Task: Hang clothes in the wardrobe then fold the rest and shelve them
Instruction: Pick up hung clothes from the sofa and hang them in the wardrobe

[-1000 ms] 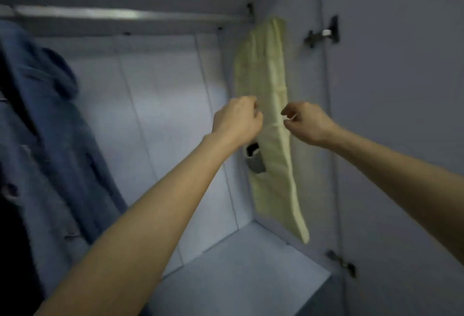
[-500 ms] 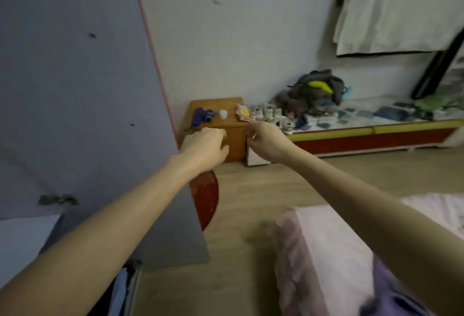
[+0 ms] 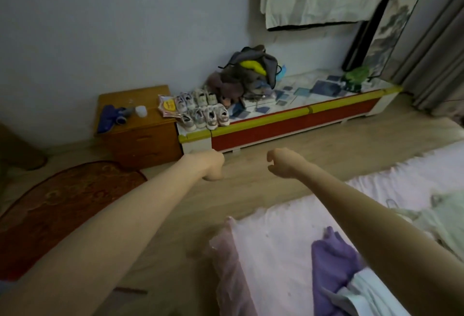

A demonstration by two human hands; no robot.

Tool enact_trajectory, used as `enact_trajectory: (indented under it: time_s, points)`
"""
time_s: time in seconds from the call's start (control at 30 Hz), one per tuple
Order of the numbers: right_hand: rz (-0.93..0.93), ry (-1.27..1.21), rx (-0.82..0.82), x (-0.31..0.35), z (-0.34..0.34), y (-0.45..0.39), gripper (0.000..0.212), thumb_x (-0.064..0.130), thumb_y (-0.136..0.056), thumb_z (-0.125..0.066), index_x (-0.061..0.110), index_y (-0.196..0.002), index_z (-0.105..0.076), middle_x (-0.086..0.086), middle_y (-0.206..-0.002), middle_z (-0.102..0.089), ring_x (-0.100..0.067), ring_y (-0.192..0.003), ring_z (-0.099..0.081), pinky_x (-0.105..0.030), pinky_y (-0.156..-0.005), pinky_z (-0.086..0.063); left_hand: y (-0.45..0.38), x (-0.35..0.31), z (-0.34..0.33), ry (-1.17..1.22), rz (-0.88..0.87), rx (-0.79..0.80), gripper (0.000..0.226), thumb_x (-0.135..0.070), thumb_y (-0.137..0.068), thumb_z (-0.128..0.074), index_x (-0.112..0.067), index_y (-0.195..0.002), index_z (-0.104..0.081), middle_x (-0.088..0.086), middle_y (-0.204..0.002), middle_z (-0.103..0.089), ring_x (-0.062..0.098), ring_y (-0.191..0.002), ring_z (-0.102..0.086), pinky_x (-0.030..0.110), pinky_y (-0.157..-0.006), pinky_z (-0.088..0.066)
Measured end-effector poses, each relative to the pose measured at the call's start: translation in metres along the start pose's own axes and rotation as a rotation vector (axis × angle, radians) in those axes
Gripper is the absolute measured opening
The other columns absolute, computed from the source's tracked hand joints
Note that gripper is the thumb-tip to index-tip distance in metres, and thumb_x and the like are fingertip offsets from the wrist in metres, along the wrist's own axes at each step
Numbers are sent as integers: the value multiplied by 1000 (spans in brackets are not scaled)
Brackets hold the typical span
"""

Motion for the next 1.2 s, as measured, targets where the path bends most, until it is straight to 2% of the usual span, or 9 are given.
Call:
enact_trajectory:
  time_s: [0.13,0.27,0.37,0.5,0.67,0.73,0.9,1.07,1.2]
  points:
    - [-85,-7,19,-35,1,-71,32,22,-94,-53,7,-122,-56,-13,-124,-59,-32,-112,-56,-40,-93,-49,-83,12,46,-68,-87,-41,22,-31,-97,-49,-12,-91,-55,5,-88,-56,22,-74,-54,34,-62,-45]
    - [-209,-7,102,-69,-1,-152,35,22,-95,-52,7,-126,-54,-12,-128,-56,-32,-116,-54,-37,-93,-48,-179,27,87,-209,-188,-47,28,-27,-96,-48,-16,-70,-45,9,-80,-55,27,-79,-60,34,-64,-45]
    - [-322,-53,129,-94,11,-201,37,20,-96,-52,5,-130,-52,-13,-131,-55,-31,-118,-53,-37,-95,-47,-238,39,115,-293,-279,-22,22,-29,-97,-47,-13,-80,-49,2,-78,-51,23,-75,-54,34,-67,-46]
    - [-483,-155,117,-129,43,-263,37,17,-95,-51,5,-129,-52,-12,-132,-54,-31,-118,-54,-40,-97,-47,-312,54,192,-438,-380,-30,12,-20,-97,-46,-12,-91,-52,4,-85,-48,26,-88,-60,38,-77,-50]
    - [-616,-246,93,-178,79,-289,37,20,-96,-50,4,-129,-54,-12,-130,-56,-30,-116,-55,-39,-97,-47,-400,34,263,-518,-476,-54,12,-19,-92,-46,-12,-86,-53,3,-86,-56,22,-76,-55,31,-61,-42]
    - [-688,-297,52,-215,89,-291,35,21,-96,-51,5,-127,-55,-11,-126,-58,-29,-112,-57,-38,-93,-49,-435,6,281,-519,-539,-38,17,-23,-93,-46,-11,-96,-58,5,-93,-60,21,-79,-57,31,-60,-43]
    - [-805,-355,-6,-315,110,-301,35,22,-94,-54,3,-123,-59,-13,-122,-61,-31,-110,-58,-38,-93,-49,-511,-92,312,-491,-678,-4,32,-30,-95,-48,-9,-114,-63,7,-112,-63,24,-97,-61,39,-86,-53]
    - [-923,-418,-69,-449,152,-308,35,23,-94,-54,4,-123,-58,-12,-124,-59,-30,-111,-57,-40,-95,-48,-581,-222,371,-484,-805,-11,36,-30,-96,-48,-8,-121,-61,9,-117,-62,27,-102,-60,41,-91,-52]
    - [-1010,-435,-100,-552,192,-310,33,20,-93,-52,4,-121,-61,-12,-120,-62,-29,-107,-59,-38,-92,-50,-622,-316,433,-529,-902,-24,36,-31,-96,-47,-9,-120,-62,10,-118,-61,30,-103,-59,37,-85,-52]
Point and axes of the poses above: each hand's wrist, its own y-axis away from the middle knuckle, its own z-axis out of the back of the hand, x = y × z, the point moved 10 cm from there along -y, towards the middle knuckle
